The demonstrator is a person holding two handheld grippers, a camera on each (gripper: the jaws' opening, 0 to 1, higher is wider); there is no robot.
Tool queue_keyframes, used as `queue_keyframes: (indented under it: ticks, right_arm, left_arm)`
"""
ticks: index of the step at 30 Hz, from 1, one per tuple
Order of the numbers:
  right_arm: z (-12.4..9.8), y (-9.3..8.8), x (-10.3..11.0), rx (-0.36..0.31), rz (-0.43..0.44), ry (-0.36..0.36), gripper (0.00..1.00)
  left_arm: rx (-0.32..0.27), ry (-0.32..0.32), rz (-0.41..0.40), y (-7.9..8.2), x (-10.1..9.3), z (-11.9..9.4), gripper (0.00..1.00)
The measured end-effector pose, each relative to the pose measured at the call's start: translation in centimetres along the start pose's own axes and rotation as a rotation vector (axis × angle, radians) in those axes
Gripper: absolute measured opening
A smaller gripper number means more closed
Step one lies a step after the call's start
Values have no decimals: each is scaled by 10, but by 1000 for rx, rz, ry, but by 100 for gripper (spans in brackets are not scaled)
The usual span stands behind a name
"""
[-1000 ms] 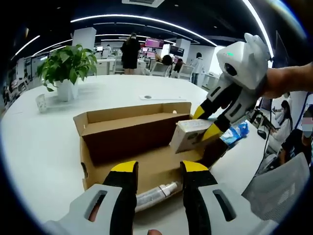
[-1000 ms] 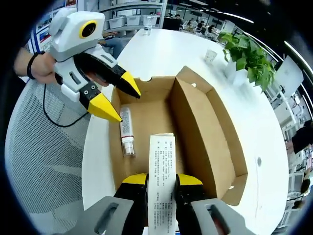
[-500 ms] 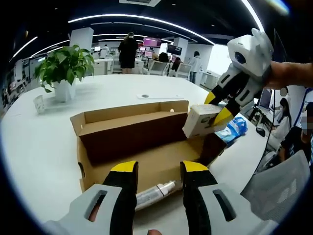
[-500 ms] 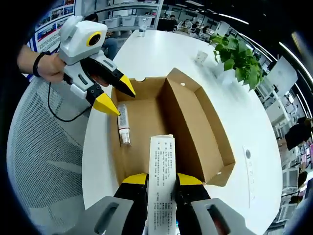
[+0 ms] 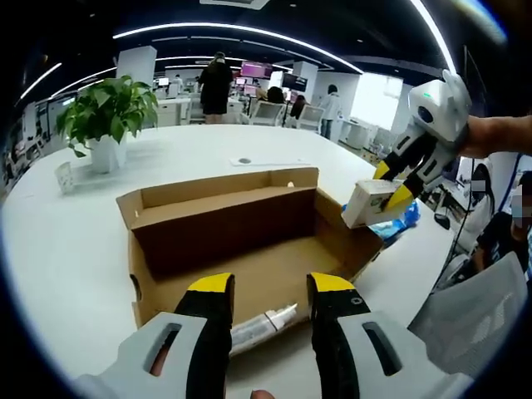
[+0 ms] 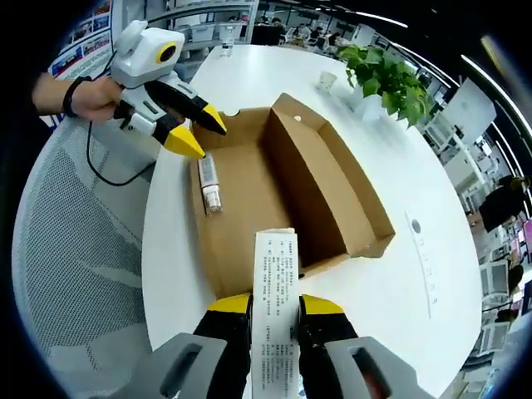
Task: Operate the shoe box by opening the lid, removing the specified soft item, and placing it in the target area until the item is outside and the box remains undamaged.
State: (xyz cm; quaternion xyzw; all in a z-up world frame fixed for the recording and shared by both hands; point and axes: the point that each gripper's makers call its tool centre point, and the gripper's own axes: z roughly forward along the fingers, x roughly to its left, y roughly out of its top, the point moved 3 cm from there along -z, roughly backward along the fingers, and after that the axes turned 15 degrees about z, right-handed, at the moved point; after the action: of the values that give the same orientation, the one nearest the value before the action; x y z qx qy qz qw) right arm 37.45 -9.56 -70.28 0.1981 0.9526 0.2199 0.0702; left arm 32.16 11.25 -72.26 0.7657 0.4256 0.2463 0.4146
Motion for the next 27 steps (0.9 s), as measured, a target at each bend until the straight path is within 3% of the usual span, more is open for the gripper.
queue_keyframes:
  ticks: [13,27]
  right_arm:
    - [-15,-27,-11,-9,49,-25,17]
    - [-28,-77,-30,37,94,-42,16]
  left_arm:
    - [14,-6,27,-1,-1,2,36]
    - [31,12,35,-4,2,3,36]
